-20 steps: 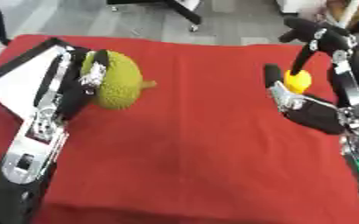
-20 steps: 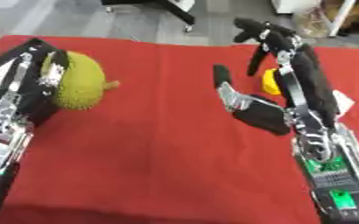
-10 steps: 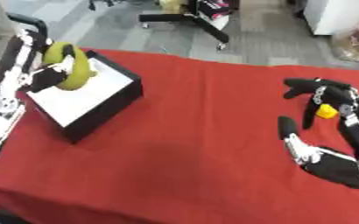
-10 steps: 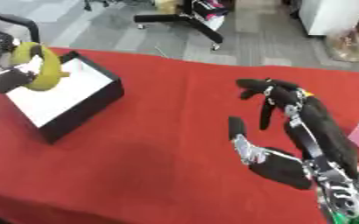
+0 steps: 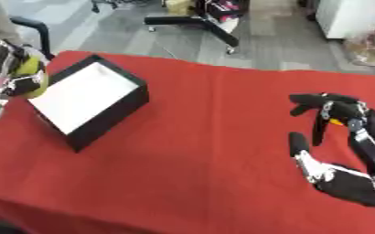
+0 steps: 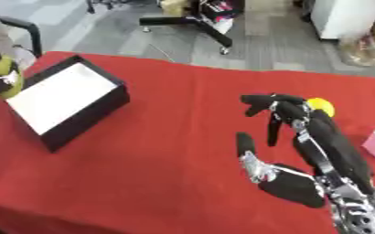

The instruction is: Pick up the objects with one hand, pass them to the other hand, and then place them into the box on the other side of the table.

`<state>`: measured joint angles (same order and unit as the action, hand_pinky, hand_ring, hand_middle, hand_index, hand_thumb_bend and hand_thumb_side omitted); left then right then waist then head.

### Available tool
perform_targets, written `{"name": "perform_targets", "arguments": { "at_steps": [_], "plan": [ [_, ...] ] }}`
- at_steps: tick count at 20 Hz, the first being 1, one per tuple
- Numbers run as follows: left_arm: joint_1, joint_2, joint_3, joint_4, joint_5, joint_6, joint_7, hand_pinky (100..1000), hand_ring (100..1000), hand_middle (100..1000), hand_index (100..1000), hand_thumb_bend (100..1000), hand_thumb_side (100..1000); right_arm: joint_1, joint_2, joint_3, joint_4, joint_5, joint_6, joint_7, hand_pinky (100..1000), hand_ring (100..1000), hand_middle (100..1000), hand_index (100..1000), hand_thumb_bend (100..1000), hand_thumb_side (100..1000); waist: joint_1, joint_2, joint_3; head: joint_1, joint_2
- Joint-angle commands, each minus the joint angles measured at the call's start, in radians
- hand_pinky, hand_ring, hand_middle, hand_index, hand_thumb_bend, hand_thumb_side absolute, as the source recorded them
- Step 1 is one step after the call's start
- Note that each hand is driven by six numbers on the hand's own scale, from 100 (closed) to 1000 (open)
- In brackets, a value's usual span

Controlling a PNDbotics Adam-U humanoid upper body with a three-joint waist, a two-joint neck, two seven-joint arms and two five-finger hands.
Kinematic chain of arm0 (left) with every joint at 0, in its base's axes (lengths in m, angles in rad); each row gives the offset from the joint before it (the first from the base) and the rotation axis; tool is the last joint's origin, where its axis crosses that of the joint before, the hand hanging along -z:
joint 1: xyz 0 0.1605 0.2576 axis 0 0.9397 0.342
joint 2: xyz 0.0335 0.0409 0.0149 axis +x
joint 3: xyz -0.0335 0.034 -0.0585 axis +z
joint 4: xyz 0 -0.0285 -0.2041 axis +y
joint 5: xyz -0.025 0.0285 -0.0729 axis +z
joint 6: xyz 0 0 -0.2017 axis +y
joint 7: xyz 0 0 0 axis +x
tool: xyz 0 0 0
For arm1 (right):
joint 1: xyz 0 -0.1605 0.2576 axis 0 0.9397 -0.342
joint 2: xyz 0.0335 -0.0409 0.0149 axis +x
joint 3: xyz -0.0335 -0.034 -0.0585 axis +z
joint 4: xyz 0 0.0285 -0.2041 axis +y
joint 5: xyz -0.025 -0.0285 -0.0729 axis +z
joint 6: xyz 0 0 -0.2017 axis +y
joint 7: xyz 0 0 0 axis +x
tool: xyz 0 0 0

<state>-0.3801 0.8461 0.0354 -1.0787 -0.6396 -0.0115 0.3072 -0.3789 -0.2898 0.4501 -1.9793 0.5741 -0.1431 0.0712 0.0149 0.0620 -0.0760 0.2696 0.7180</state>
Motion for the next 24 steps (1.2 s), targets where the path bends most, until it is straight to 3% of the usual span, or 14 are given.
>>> {"name": "perform_targets", "arguments": {
  "at_steps": [1, 2, 3, 4, 5, 6, 7, 9, 11, 14, 16, 17, 19, 24],
  "plan": [
    [-0.029, 0.024, -0.004, 0.038, -0.042, -0.003, -0.003, 514, 454, 188, 309, 100, 100, -0.013, -0.011, -0.004, -0.021, -0.006, -0.002, 0.001, 777, 336, 612, 840, 101, 615, 0.003, -0.014, -0.002, -0.014, -0.01],
    [-0.034, 0.018, -0.007, 0.049, -0.051, -0.003, -0.004, 519, 459, 195, 318, 100, 100, -0.014, -0.011, -0.005, -0.021, -0.006, -0.002, 0.001, 776, 336, 612, 840, 101, 615, 0.003, -0.013, -0.003, -0.017, -0.01],
    [-0.039, 0.011, -0.008, 0.058, -0.054, -0.005, -0.005, 556, 508, 277, 396, 100, 136, -0.014, -0.011, -0.005, -0.021, -0.007, -0.001, 0.0, 776, 335, 611, 839, 100, 616, 0.003, -0.013, -0.004, -0.021, -0.01],
    [-0.043, 0.004, -0.01, 0.064, -0.05, -0.009, -0.008, 598, 563, 383, 493, 100, 154, -0.015, -0.011, -0.005, -0.021, -0.007, -0.001, 0.0, 776, 335, 611, 839, 100, 617, 0.003, -0.012, -0.005, -0.024, -0.011],
    [-0.045, 0.0, -0.012, 0.065, -0.043, -0.015, -0.013, 657, 654, 533, 649, 100, 181, -0.015, -0.01, -0.005, -0.021, -0.007, -0.001, 0.0, 776, 335, 610, 839, 100, 618, 0.003, -0.012, -0.005, -0.027, -0.011],
    [-0.047, -0.003, -0.014, 0.062, -0.036, -0.023, -0.018, 685, 700, 608, 728, 100, 303, -0.015, -0.01, -0.005, -0.021, -0.007, -0.001, -0.001, 776, 335, 610, 839, 100, 618, 0.003, -0.011, -0.006, -0.03, -0.011],
    [-0.048, -0.005, -0.016, 0.057, -0.029, -0.03, -0.025, 735, 775, 738, 856, 100, 522, -0.016, -0.01, -0.005, -0.021, -0.006, 0.0, -0.001, 776, 334, 609, 839, 100, 618, 0.003, -0.011, -0.006, -0.032, -0.011],
    [-0.05, -0.009, -0.015, 0.036, -0.008, -0.045, -0.032, 805, 867, 860, 950, 100, 655, -0.017, -0.01, -0.005, -0.021, -0.005, 0.0, -0.001, 776, 334, 609, 839, 100, 619, 0.003, -0.011, -0.007, -0.034, -0.011],
    [-0.046, -0.008, -0.013, 0.0, 0.022, -0.057, -0.037, 845, 917, 920, 985, 100, 722, -0.017, -0.011, -0.006, -0.021, -0.004, 0.0, -0.001, 777, 334, 609, 839, 100, 619, 0.004, -0.01, -0.007, -0.036, -0.009],
    [-0.032, 0.001, -0.013, -0.076, 0.053, -0.055, -0.08, 875, 946, 968, 1000, 183, 801, -0.017, -0.011, -0.007, -0.021, -0.002, -0.002, 0.0, 777, 334, 608, 839, 100, 620, 0.005, -0.009, -0.006, -0.04, -0.004],
    [-0.022, 0.007, -0.009, -0.128, 0.052, -0.04, -0.136, 877, 953, 965, 1000, 156, 844, -0.017, -0.012, -0.01, -0.021, 0.0, -0.001, 0.0, 777, 334, 607, 839, 100, 618, 0.005, -0.009, -0.006, -0.044, -0.002],
    [-0.017, 0.006, -0.004, -0.159, 0.06, -0.035, -0.165, 868, 951, 947, 999, 100, 822, -0.017, -0.012, -0.012, -0.021, 0.002, -0.001, -0.002, 777, 334, 608, 839, 100, 617, 0.005, -0.009, -0.005, -0.048, 0.0],
    [-0.003, -0.001, 0.007, -0.237, 0.112, -0.044, -0.212, 836, 930, 885, 958, 100, 760, -0.017, -0.014, -0.018, -0.021, 0.005, 0.002, -0.006, 777, 335, 609, 840, 100, 611, 0.004, -0.008, -0.002, -0.063, 0.006],
    [0.068, -0.068, 0.004, -0.524, 0.403, -0.153, -0.364, 797, 925, 811, 892, 100, 682, -0.021, -0.031, -0.048, -0.021, 0.021, 0.016, -0.025, 779, 341, 618, 844, 109, 597, -0.007, -0.005, 0.007, -0.185, 0.043]
  ]
}}
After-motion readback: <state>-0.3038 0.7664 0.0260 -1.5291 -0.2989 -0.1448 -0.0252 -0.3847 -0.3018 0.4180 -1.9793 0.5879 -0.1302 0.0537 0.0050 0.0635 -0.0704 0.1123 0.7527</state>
